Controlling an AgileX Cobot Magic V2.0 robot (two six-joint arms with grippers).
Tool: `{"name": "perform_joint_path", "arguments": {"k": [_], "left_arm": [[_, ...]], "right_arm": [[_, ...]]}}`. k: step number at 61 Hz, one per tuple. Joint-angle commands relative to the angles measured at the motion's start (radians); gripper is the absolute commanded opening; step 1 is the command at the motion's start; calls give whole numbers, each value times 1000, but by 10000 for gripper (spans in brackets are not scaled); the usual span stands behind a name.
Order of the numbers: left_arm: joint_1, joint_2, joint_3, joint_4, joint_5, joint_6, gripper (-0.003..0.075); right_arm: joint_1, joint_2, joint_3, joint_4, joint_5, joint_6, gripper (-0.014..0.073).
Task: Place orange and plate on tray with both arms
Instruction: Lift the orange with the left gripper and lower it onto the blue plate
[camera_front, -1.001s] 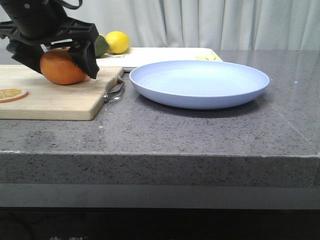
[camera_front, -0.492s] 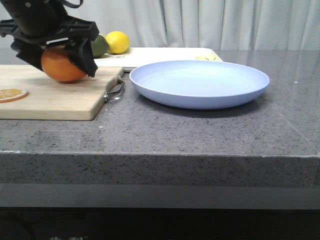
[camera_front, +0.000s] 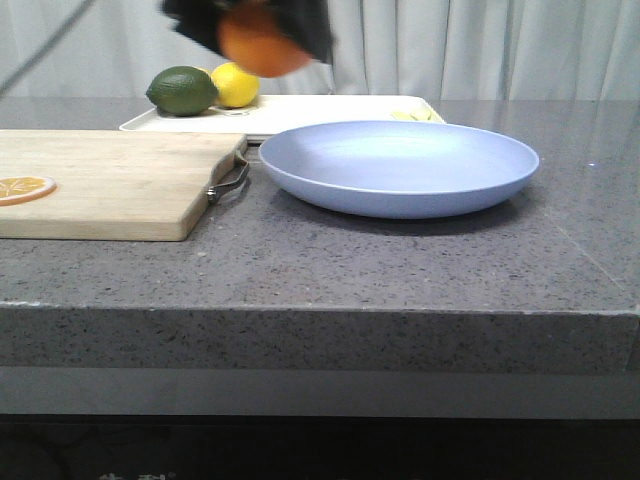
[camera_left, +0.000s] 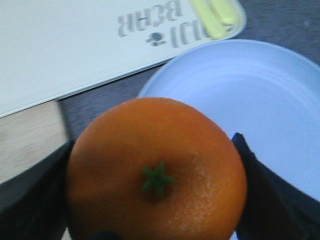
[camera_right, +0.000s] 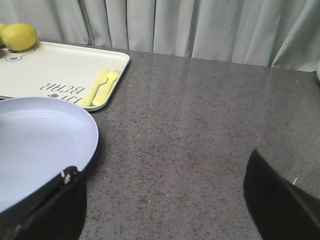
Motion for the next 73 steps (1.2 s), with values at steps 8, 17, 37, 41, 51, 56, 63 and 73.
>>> {"name": "perform_joint_path", "arguments": {"k": [8,17,37,41,51,56,63,73], "left_arm": [[-94,46,-34,-10,-224,-7,245],[-105,91,-34,-10,-256,-7,245],[-105,111,-34,-12,-252,-7,472],[-105,111,-34,-12,-250,-7,532],[-105,111,-34,-12,-250,-7,603],[-105,111,-34,-12,-250,-7,604],[-105,111,-34,-12,-244,-7,605],[-105,84,-34,-12,-242,-7,603]], "right_arm": [[-5,9,-37,2,-87,-4,642],[-5,9,-37,2,-87,-4,642],[-5,9,-34,2,-88,-4,642],[-5,9,-34,2,-89,-4,642],[-5,9,-34,2,-89,-4,642],[-5,9,-34,2,-89,-4,642],[-5,9,-34,2,-89,-4,642],[-5,9,-34,2,-89,-4,642]]}}
